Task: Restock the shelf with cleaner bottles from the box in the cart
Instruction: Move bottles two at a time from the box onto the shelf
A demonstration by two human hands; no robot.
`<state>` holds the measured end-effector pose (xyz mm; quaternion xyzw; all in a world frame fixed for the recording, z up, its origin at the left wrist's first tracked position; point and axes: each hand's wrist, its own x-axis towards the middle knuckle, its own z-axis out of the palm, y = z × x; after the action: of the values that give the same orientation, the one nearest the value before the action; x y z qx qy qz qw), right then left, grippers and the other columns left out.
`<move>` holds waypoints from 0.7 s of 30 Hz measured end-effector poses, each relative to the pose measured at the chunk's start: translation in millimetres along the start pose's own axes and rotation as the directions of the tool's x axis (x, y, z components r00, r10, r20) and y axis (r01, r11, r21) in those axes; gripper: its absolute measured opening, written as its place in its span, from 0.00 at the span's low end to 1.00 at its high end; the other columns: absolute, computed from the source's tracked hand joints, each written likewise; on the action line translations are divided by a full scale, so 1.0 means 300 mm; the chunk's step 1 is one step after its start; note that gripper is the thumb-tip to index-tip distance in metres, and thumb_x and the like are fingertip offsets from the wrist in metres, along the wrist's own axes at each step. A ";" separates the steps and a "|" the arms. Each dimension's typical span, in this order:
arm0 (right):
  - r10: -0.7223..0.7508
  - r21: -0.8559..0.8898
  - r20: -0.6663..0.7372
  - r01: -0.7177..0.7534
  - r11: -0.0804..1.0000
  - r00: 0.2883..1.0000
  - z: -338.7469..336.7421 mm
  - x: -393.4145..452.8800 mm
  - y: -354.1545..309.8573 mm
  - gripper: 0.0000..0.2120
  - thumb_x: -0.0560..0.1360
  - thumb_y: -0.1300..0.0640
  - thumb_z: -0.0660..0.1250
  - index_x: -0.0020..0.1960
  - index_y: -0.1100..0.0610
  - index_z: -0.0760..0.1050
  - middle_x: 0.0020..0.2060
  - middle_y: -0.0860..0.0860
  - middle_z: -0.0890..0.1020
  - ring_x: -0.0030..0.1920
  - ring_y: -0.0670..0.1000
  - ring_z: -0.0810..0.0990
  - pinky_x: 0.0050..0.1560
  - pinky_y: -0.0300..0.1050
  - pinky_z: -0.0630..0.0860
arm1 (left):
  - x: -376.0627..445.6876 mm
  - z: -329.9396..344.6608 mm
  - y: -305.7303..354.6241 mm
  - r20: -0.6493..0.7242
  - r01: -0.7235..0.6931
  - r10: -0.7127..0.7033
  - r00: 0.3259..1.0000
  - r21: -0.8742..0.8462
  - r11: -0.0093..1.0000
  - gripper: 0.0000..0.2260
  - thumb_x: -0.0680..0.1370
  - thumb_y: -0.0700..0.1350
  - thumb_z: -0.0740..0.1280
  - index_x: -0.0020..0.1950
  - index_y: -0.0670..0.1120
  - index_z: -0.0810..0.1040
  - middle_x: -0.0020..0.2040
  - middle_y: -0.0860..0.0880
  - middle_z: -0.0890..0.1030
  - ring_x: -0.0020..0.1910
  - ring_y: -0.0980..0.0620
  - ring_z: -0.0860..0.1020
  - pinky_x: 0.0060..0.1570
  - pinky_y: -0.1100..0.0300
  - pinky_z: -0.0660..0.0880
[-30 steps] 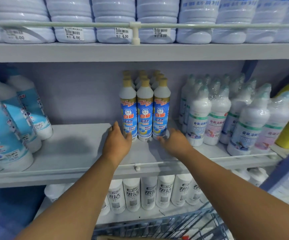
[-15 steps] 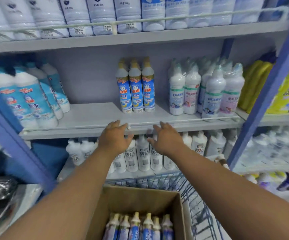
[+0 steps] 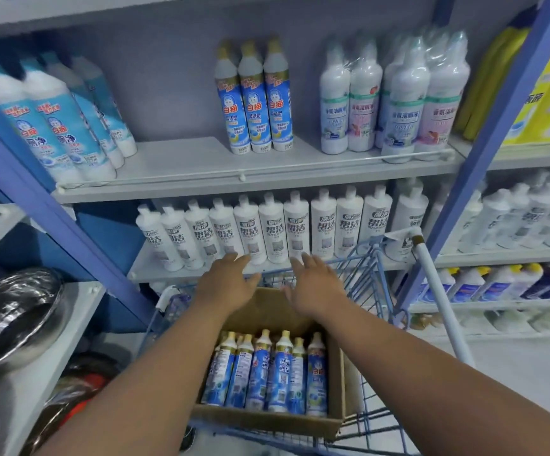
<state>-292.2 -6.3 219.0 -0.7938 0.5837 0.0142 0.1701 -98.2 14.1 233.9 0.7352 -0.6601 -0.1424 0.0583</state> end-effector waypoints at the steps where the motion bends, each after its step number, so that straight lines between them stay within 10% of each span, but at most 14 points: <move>1: 0.005 -0.001 0.013 -0.005 1.000 1.000 0.030 -0.008 0.000 0.35 0.81 0.39 0.56 0.81 0.53 0.49 0.81 0.55 0.50 0.80 0.58 0.47 0.78 0.59 0.51 | -0.012 0.023 -0.013 0.022 0.008 -0.008 1.000 -0.010 1.000 0.28 0.81 0.62 0.59 0.79 0.54 0.63 0.80 0.50 0.62 0.78 0.47 0.60 0.73 0.45 0.64; 15: 0.221 0.021 0.203 -0.230 0.973 0.954 0.427 0.022 -0.041 0.34 0.80 0.39 0.55 0.81 0.53 0.52 0.80 0.54 0.56 0.79 0.57 0.53 0.77 0.57 0.57 | 0.015 0.322 -0.242 0.235 0.105 -0.081 0.968 -0.089 0.990 0.29 0.81 0.62 0.60 0.80 0.55 0.61 0.81 0.52 0.59 0.77 0.48 0.63 0.72 0.46 0.68; 21: 0.382 0.025 0.305 -0.409 0.912 0.872 0.546 0.015 -0.064 0.34 0.80 0.41 0.57 0.80 0.53 0.52 0.79 0.53 0.56 0.77 0.56 0.58 0.73 0.54 0.65 | 0.072 0.500 -0.321 0.377 0.053 -0.032 0.926 -0.044 0.998 0.27 0.78 0.64 0.58 0.74 0.54 0.70 0.71 0.49 0.73 0.68 0.45 0.72 0.65 0.50 0.72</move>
<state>-244.0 41.4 68.5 -0.6382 0.7019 0.1406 0.2833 -47.6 20.0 61.7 0.7066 -0.6390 -0.2992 -0.0527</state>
